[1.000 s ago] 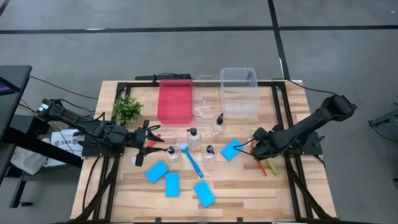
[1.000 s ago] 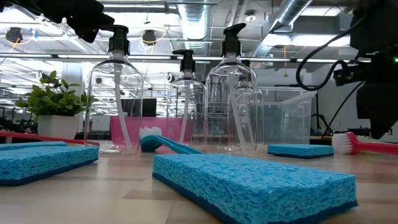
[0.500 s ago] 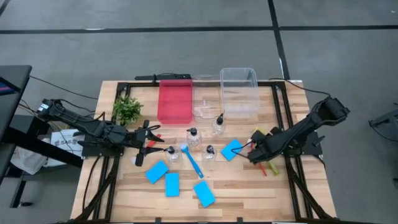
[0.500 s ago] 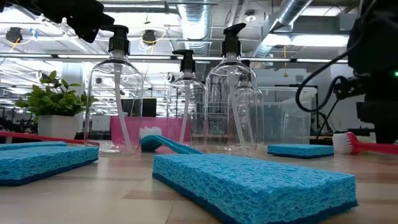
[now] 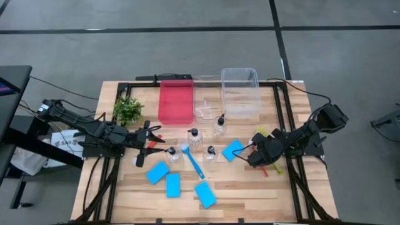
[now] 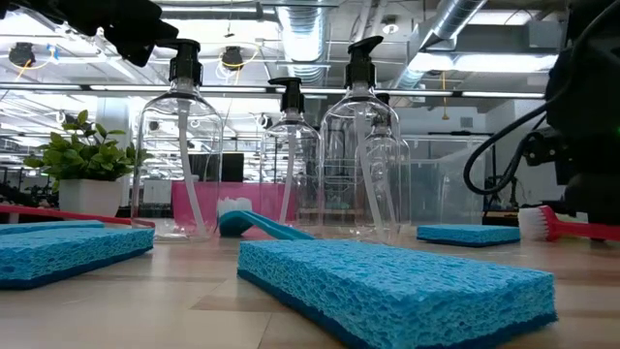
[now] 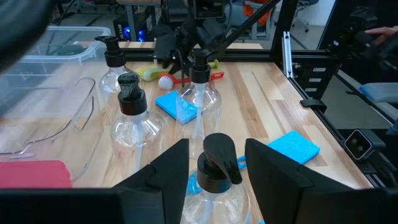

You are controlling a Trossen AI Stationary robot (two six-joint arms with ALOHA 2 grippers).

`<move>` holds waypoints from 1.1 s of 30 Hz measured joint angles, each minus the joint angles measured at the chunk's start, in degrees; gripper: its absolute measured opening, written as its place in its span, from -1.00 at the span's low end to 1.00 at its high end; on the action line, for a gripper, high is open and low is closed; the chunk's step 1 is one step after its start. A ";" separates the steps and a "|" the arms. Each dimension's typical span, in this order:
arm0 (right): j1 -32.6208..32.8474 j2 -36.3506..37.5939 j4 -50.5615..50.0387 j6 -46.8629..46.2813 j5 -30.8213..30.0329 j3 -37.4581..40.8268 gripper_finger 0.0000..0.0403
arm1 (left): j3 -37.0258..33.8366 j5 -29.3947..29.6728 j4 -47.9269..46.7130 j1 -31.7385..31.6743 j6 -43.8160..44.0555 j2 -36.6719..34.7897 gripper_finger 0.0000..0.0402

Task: Pick & Place Kitchen Sink Supplies
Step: Put the yellow kitchen brush into the white bin

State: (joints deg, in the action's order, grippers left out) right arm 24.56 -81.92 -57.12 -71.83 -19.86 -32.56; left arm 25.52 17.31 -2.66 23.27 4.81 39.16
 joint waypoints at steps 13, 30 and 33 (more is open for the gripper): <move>-0.02 6.52 -1.14 -0.13 0.51 0.12 -0.78 | -0.01 0.01 -0.01 0.00 -0.02 0.00 -0.21; 0.02 13.24 -2.55 0.42 -1.19 0.14 -0.80 | -0.01 0.01 0.01 -0.01 -0.02 0.00 -0.21; 0.30 13.96 -2.77 0.44 -1.23 0.08 -0.80 | -0.01 0.01 0.01 0.00 -0.04 0.00 -0.21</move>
State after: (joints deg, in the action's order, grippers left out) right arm 24.85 -67.96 -59.89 -71.39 -21.09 -32.48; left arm 25.52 17.32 -2.66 23.27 4.78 39.16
